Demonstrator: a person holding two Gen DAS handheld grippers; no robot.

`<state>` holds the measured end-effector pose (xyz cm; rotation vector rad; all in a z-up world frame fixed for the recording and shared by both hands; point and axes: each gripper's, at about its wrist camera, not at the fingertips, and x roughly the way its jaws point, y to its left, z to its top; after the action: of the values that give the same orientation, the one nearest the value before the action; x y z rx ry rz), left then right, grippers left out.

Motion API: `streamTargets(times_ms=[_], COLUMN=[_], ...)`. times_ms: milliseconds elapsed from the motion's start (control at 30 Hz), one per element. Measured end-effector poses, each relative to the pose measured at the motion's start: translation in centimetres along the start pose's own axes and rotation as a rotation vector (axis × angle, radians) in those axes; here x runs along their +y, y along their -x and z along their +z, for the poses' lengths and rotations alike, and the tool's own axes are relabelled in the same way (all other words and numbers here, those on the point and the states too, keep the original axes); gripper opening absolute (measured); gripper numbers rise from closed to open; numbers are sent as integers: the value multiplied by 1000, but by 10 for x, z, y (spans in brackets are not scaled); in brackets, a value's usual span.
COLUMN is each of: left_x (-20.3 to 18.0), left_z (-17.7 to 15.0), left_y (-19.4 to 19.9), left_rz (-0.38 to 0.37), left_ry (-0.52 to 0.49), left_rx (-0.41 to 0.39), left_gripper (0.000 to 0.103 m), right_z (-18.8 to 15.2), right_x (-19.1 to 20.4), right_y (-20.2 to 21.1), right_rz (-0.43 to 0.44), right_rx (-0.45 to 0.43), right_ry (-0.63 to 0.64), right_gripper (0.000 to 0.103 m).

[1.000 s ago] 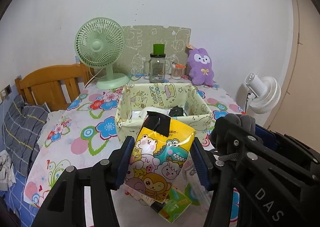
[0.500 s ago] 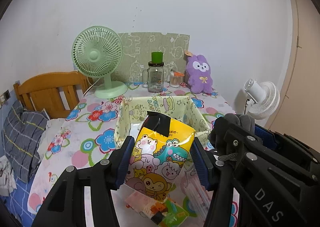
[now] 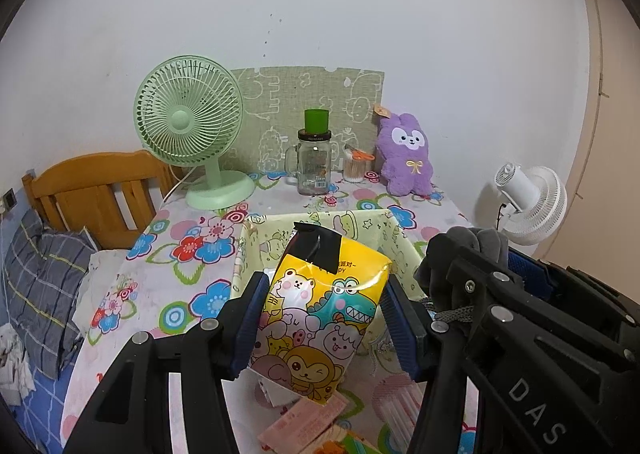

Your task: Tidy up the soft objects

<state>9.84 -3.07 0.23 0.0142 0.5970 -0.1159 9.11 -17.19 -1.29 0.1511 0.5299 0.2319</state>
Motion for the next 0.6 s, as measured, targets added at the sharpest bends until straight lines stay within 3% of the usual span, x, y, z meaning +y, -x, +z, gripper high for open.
streamTargets(times_ms=[600], left_x=[16], left_z=[22], left_y=[-49], left_rz=[3], left_ry=[25], left_rx=[15], left_gripper=[59], right_z=[24], right_x=[0], right_y=[-59], right_rz=[24], right_rx=[6], right_ry=[27], right_gripper=[32])
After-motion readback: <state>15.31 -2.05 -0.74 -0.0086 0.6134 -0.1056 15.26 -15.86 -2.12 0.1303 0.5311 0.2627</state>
